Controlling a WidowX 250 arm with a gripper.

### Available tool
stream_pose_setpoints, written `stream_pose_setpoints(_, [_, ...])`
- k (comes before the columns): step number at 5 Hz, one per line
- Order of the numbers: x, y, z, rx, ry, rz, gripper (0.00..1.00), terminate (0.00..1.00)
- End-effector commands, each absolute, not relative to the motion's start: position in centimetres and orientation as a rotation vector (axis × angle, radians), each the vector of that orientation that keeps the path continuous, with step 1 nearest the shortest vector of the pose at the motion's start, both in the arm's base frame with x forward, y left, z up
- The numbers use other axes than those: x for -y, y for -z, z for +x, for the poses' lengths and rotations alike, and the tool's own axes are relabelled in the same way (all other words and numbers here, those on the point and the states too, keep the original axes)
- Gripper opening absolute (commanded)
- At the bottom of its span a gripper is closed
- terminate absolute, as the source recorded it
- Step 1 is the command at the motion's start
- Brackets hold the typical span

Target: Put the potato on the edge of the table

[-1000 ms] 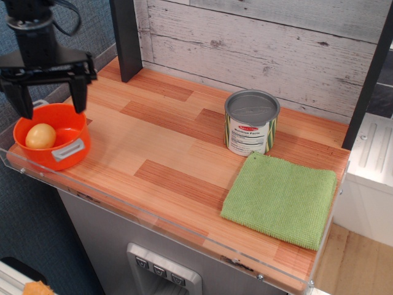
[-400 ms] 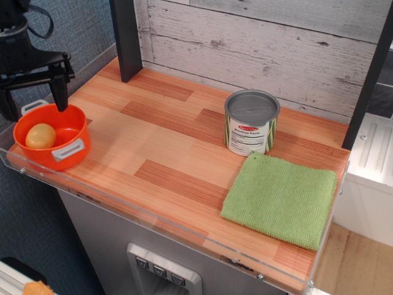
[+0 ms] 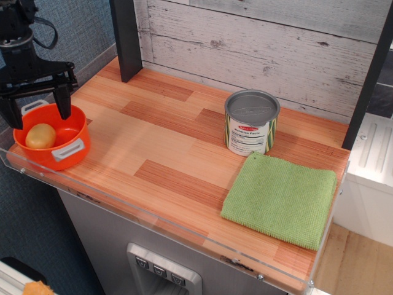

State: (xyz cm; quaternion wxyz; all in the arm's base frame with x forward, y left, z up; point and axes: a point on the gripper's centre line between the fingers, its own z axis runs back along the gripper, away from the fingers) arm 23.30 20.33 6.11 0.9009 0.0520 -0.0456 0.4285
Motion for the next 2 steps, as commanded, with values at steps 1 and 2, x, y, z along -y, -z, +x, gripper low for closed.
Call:
stream_pose_setpoints(1, [-20.59,-5.98,23.36,0.123,-0.884,0.135,1.00,0.00])
stream_pose_setpoints(2, [-20.67,-5.70,23.30,0.125,-0.891,0.129,1.00,0.00])
